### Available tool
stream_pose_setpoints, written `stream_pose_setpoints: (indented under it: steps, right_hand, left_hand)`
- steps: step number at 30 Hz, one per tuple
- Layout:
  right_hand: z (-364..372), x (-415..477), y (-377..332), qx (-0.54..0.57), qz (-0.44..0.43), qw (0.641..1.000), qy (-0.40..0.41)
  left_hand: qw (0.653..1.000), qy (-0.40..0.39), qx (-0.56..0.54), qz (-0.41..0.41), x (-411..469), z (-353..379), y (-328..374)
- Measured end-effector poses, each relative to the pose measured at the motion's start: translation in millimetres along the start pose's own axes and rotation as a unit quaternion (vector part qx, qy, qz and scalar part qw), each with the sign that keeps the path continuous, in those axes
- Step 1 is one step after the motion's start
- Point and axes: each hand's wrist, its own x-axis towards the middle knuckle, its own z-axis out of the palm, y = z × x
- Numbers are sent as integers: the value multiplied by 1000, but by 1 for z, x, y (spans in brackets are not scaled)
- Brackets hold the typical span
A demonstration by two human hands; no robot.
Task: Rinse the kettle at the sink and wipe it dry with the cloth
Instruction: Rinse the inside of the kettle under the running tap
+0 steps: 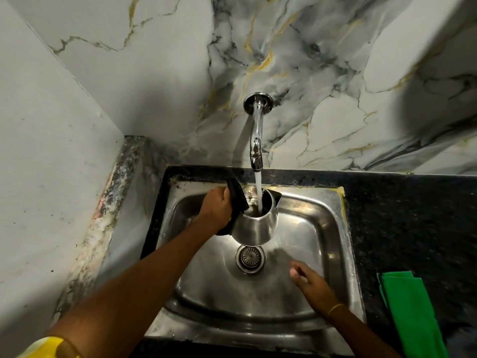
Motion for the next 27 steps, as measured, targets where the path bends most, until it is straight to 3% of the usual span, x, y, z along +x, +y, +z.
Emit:
stream_pose_setpoints:
  steps: [8, 13, 18, 27]
  right_hand:
    - [14, 35, -91, 263, -42, 964, 16]
    - [21, 59, -126, 366, -3, 928, 63]
    - [31, 72, -126, 417, 22, 905, 83]
    - [36, 80, -122, 411, 27, 908, 81]
  left_hand:
    - [1000, 8, -8, -23, -3, 7, 6]
    - [999, 4, -26, -23, -8, 4, 14]
    - [1000, -4, -23, -20, -9, 0, 20]
    - [998, 10, -35, -49, -11, -3, 22]
